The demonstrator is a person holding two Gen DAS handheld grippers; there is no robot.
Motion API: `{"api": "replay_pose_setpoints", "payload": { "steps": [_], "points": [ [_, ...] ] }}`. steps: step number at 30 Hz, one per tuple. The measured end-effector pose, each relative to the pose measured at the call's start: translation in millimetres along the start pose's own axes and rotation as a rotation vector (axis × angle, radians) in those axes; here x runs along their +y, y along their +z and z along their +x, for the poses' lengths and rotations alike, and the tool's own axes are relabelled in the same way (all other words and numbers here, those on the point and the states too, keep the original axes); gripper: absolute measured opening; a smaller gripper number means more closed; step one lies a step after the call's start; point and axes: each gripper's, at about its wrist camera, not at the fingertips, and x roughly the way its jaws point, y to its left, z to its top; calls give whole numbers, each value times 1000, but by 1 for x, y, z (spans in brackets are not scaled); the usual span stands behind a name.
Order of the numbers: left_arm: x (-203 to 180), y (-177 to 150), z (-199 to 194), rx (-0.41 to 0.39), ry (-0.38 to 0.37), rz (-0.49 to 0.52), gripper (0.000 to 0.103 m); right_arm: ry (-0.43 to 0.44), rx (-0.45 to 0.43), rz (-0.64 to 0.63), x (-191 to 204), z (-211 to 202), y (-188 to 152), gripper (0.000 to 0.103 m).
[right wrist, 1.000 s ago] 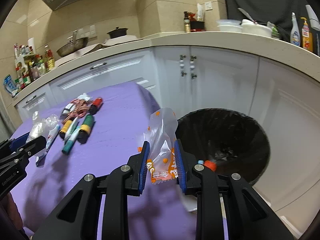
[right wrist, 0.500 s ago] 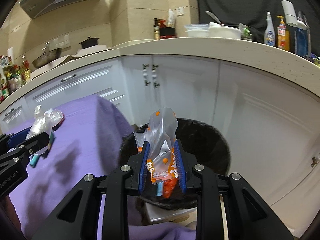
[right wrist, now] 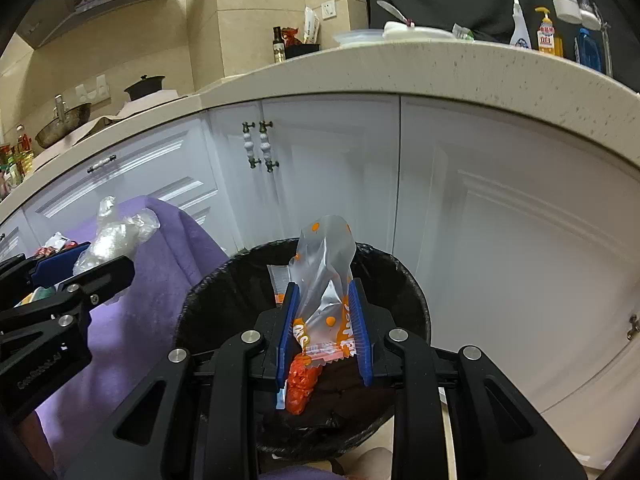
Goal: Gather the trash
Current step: 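Lower both bags into the black bin and open both tools, then return to the table and grasp the white printed packet with left tool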
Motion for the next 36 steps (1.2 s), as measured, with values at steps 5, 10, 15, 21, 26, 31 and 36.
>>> {"api": "replay_pose_setpoints", "payload": {
  "steps": [5, 10, 15, 21, 26, 31, 36],
  "points": [
    [-2, 1, 20, 29, 13, -3, 61, -18, 11, 21, -7, 14, -1, 42],
    [3, 2, 25, 46, 12, -21, 66, -25, 16, 33, -10, 18, -3, 44],
    [6, 1, 20, 33, 17, -24, 69, -32, 8, 37, -10, 13, -3, 46],
    [18, -1, 3, 16, 20, -39, 71, -26, -6, 31, -1, 3, 1, 51],
    [39, -9, -18, 0, 51, -64, 73, 2, -17, 16, 15, -8, 2, 54],
    [73, -25, -45, -6, 107, -104, 74, 58, -17, -10, 44, -18, 2, 55],
    [116, -50, -75, -4, 190, -165, 74, 124, -11, -49, 81, -27, -5, 56]
  ]
}}
